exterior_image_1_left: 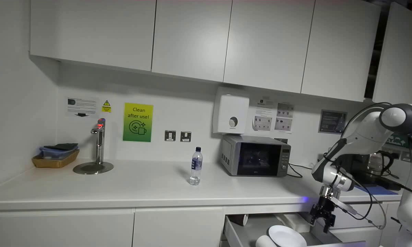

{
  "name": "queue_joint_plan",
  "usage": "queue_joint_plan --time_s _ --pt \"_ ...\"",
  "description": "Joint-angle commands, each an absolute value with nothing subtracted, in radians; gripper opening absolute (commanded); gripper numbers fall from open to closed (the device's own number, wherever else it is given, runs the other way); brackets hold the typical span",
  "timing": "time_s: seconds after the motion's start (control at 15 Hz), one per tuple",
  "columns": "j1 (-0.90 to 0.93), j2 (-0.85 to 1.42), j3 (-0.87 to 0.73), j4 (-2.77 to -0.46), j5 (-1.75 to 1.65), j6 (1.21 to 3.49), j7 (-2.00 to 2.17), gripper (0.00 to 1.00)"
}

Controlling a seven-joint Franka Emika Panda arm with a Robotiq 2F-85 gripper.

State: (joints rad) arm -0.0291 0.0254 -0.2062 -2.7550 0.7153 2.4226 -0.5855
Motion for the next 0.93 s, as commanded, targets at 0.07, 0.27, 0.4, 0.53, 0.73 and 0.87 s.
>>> queue_joint_plan --time_s 0.07,0.27,0.4,0.53,0.73,0.87 --pt "-0.056 0.130 -0.121 -2.706 0.812 2.524 -0.643 1.00" --pt "-0.066 0.156 -0.086 -2.680 0.827 2.519 -0.606 1.00" --pt "-0.066 0.143 -0.077 -2.698 0.795 2.522 -0.594 1.00" --pt "-0.068 0.146 -0.072 -2.698 0.795 2.521 -0.594 1.00" --pt "-0.082 0.128 -0.068 -2.712 0.830 2.539 -0.634 1.00" --pt "-0.093 0.124 -0.063 -2.717 0.866 2.552 -0.665 1.00"
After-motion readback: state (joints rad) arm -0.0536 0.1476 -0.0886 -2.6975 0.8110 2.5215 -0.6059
